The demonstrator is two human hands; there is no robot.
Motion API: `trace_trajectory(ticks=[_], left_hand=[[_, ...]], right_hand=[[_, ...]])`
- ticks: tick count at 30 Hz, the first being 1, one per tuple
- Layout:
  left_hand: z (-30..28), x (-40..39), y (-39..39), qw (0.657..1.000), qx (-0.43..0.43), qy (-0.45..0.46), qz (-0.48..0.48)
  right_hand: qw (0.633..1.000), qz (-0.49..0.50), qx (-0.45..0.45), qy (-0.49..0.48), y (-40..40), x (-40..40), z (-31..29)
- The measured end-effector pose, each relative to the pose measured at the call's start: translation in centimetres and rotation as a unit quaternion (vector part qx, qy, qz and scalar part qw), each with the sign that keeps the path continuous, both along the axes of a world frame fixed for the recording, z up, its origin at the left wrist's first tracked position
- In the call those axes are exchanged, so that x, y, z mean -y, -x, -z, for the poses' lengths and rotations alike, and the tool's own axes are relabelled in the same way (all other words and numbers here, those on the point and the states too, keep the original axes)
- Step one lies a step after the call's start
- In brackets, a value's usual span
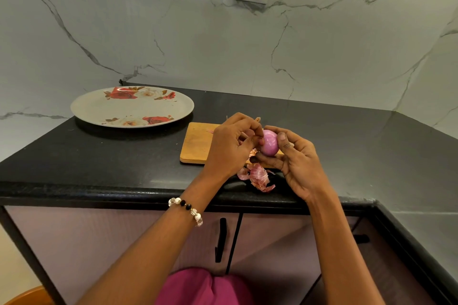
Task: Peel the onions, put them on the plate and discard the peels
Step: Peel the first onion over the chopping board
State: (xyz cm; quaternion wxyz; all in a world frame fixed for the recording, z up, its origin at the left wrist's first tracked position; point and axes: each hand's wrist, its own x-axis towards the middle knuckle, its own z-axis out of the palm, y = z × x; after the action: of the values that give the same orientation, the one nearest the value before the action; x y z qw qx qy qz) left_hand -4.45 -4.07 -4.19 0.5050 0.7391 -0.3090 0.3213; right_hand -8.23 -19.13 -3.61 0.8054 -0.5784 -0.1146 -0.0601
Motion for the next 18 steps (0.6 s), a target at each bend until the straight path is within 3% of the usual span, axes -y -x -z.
trace_trajectory(ticks=[10, 18], left_hand=[[0.42, 0.14, -0.31, 0.999, -0.008, -0.047, -0.02], [0.48, 0.28, -0.36, 0.998, -0.034, -0.061, -0.009]], right_hand=[[1.0, 0.003, 0.002, 0.012, -0.12, 0.06, 0.03], [0.997, 0.018, -0.013, -0.077, 0.18, 0.09, -0.38]])
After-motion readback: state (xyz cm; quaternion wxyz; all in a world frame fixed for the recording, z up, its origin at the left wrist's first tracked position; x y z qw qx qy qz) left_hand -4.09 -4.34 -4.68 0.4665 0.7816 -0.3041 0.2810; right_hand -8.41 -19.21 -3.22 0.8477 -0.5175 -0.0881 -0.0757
